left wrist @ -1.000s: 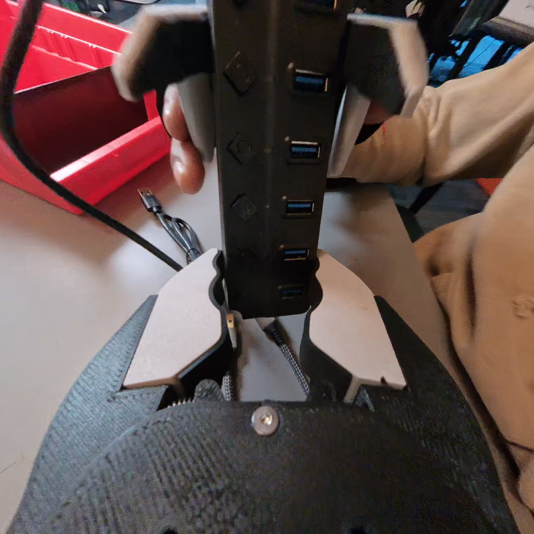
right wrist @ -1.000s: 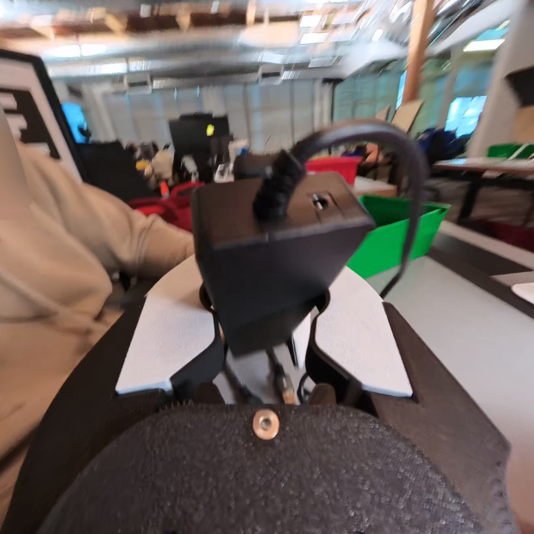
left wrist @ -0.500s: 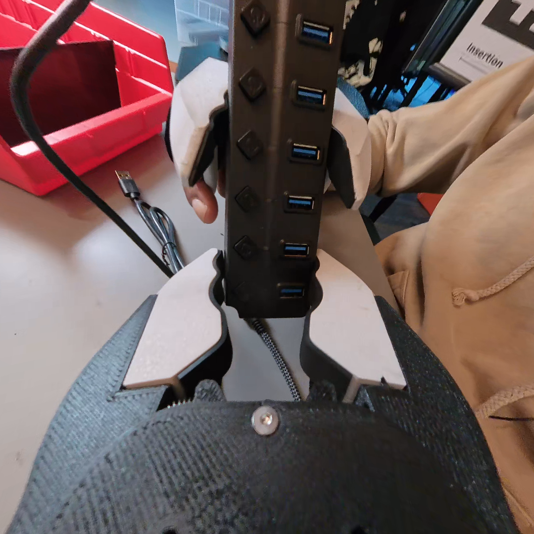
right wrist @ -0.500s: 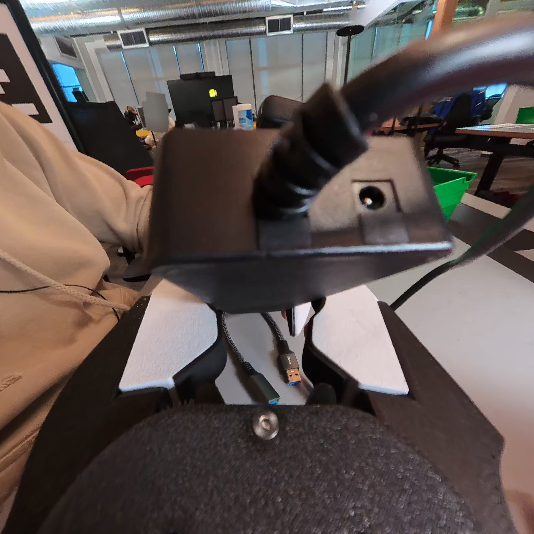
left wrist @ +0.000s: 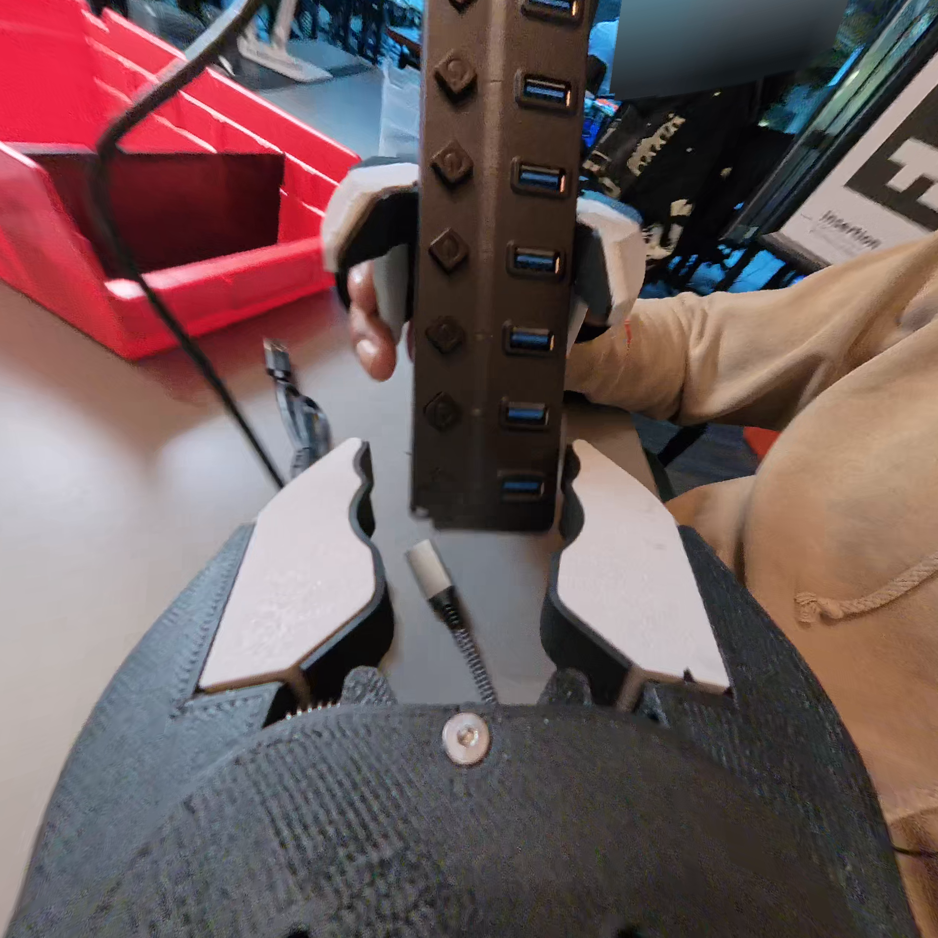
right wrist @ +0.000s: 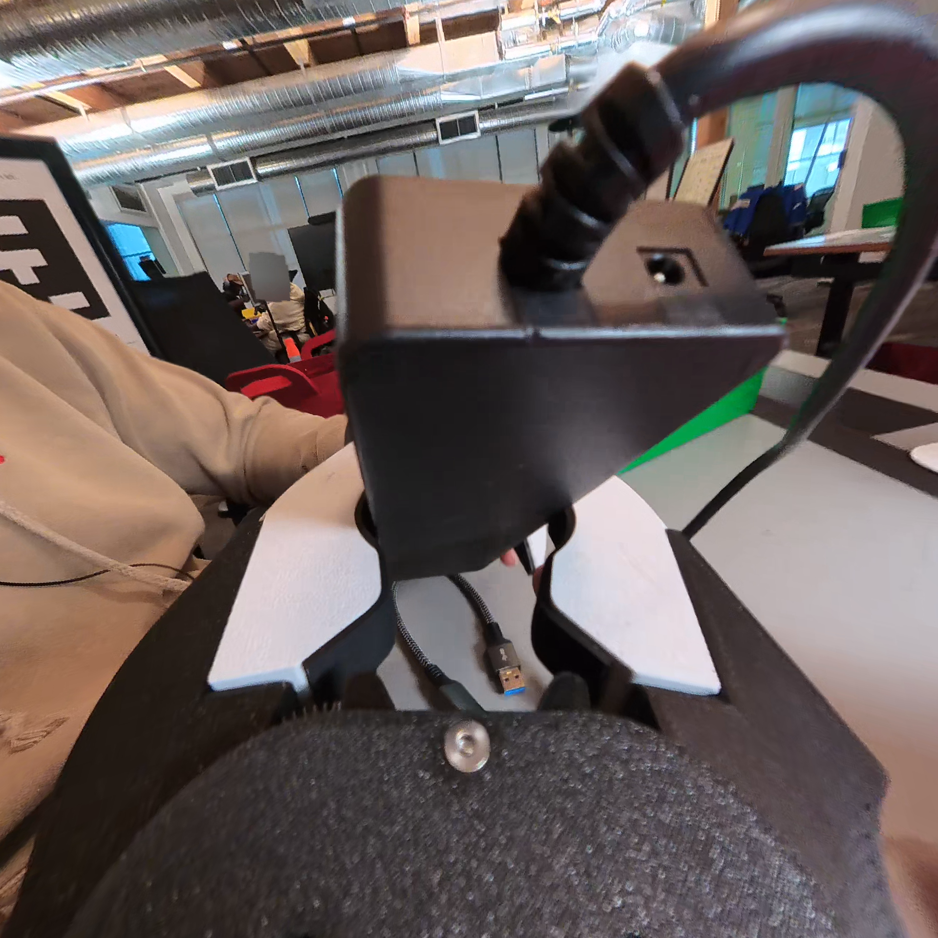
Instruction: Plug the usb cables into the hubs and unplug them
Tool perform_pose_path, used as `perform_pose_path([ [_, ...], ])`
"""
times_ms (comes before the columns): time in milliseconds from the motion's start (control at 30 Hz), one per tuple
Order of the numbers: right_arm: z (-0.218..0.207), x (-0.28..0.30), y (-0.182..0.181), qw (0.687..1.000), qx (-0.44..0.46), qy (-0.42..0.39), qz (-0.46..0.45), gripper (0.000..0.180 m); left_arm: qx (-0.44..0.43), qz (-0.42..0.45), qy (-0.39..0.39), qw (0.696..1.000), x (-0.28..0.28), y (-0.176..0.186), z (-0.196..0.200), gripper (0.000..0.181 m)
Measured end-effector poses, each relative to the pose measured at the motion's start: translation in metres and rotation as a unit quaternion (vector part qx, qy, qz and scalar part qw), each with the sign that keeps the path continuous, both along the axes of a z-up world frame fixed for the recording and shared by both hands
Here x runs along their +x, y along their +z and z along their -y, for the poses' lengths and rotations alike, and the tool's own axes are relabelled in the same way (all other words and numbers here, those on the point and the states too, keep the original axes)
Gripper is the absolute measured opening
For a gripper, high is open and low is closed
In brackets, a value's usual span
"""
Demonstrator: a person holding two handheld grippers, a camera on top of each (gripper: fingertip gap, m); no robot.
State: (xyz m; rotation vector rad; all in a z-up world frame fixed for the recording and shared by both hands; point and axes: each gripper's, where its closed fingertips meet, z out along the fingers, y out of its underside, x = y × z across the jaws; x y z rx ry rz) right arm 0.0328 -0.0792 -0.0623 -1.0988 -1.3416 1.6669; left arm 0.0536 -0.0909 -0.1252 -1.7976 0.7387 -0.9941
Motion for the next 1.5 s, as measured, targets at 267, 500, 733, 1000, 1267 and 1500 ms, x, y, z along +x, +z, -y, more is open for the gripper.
perform_pose_path([
  [267, -0.049, 0.026, 0.013, 0.998, 0.013, -0.050, -0.023, 0.066, -0.055, -0.225, -0.004, 0.973, -0.050, -0.077, 0.000, 0.047],
  [500, -0.052, 0.025, 0.009, 0.997, 0.026, -0.063, -0.018, 0.066, -0.045, -0.314, -0.020, 0.948, -0.052, -0.099, 0.006, 0.031],
  [733, -0.050, 0.022, 0.004, 0.998, 0.025, -0.056, -0.008, 0.066, 0.020, -0.354, -0.020, 0.935, -0.045, -0.098, 0.002, 0.010],
  [1000, -0.036, 0.017, -0.019, 0.995, 0.084, -0.022, 0.052, 0.066, 0.005, -0.195, -0.005, 0.981, -0.052, -0.028, 0.005, 0.009],
  [1267, -0.014, 0.007, -0.037, 0.980, 0.167, -0.012, 0.108, 0.066, 0.002, -0.218, -0.037, 0.975, -0.031, 0.021, 0.005, 0.009],
  [1500, -0.011, 0.006, -0.052, 0.965, 0.220, -0.022, 0.142, 0.066, -0.020, -0.280, -0.093, 0.955, -0.009, 0.034, -0.003, 0.009],
])
